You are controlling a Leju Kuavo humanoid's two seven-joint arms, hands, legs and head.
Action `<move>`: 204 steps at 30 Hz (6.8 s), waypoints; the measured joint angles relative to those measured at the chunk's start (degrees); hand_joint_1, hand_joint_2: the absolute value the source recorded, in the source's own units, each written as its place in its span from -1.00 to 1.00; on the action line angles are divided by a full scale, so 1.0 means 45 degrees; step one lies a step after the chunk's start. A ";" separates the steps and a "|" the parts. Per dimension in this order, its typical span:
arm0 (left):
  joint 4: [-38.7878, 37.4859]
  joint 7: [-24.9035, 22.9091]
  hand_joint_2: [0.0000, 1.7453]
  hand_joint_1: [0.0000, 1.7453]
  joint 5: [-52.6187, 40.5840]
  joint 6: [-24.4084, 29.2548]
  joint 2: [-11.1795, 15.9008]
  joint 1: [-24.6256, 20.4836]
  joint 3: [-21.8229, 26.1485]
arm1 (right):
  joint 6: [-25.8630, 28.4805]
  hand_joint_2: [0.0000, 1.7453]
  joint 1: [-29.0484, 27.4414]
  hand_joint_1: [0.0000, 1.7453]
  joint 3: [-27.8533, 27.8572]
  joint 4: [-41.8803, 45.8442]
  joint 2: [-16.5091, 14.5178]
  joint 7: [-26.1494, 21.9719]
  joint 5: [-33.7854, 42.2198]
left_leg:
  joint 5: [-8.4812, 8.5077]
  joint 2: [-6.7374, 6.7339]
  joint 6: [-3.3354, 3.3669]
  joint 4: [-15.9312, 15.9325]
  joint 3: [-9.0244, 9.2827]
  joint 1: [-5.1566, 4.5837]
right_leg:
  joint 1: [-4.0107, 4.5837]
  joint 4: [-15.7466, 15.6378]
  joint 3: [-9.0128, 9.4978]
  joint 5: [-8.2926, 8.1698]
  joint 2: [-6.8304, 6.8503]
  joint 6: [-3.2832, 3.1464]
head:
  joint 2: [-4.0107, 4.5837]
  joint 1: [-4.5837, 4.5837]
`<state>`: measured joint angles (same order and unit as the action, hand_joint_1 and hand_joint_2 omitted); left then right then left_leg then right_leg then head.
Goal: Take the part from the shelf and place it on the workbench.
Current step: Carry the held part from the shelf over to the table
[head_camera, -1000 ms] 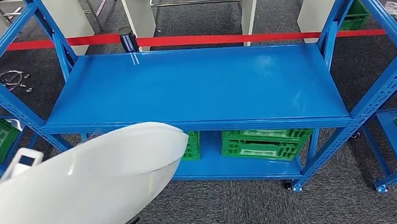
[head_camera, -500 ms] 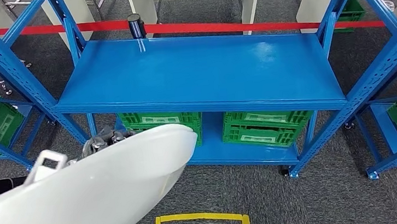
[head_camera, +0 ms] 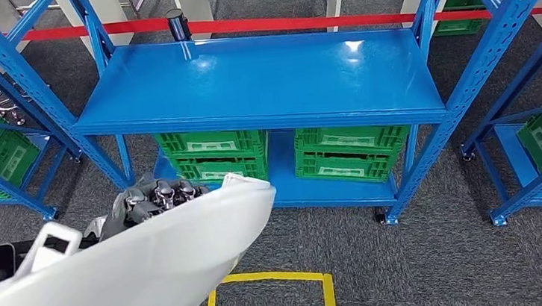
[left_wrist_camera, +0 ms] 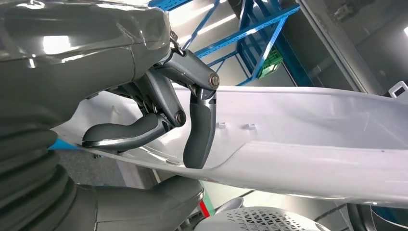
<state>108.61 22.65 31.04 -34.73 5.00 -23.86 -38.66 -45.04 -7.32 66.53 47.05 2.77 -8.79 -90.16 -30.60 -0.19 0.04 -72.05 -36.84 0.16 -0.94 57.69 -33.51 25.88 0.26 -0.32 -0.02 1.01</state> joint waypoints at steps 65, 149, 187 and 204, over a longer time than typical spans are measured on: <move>-0.0753 -0.0603 1.00 1.00 0.0526 -0.1174 -0.0502 -0.0877 -0.0313 | -0.0708 -1.00 0.0942 -1.00 0.1098 -0.1820 -0.1360 -0.2852 0.0053 | 0.0074 0.0085 0.0369 0.2357 0.1746 -0.0048 | -0.0037 0.0075 -0.0545 -0.0452 -0.0075 0.0288 | 0.0000 -0.0117; -0.0166 -0.0236 1.00 1.00 -0.0558 -0.1075 -0.0339 0.0431 0.0873 | 0.1457 -1.00 0.1441 -1.00 0.2880 -0.3673 0.0151 -0.1031 0.0005 | 0.0319 0.0102 0.0048 0.1495 -0.0937 -0.0055 | -0.0037 -0.0556 0.1168 0.0663 0.0124 0.0041 | 0.0000 -0.0215; -0.0140 -0.0133 1.00 1.00 -0.0745 -0.0692 -0.0159 0.0125 0.0811 | 0.2839 -1.00 0.1655 -1.00 0.1687 -0.7368 0.1850 -0.2282 0.0080 | 0.0891 -0.0505 0.0621 0.2291 0.0671 -0.0284 | 0.0287 -0.0518 0.1389 0.0880 0.0578 -0.0043 | 0.0000 -0.0294; -0.0827 -0.0627 1.00 1.00 -0.1014 -0.0522 -0.0378 -0.0551 -0.0345 | 0.3196 -1.00 0.1689 -1.00 -0.4300 -0.8390 0.2529 -0.2865 0.0023 | 0.1280 0.1135 0.0351 0.3002 0.0376 -0.0058 | -0.0447 0.0199 0.0582 0.0896 -0.0631 0.0947 | 0.0000 -0.0448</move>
<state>104.89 19.84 26.47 -37.08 3.30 -26.34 -40.22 -30.65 0.29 47.18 9.29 14.15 -21.68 -90.06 -24.84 4.91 1.62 -58.54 -35.15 -0.10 -2.95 58.59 -30.88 29.91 -2.58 3.94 -0.02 -1.01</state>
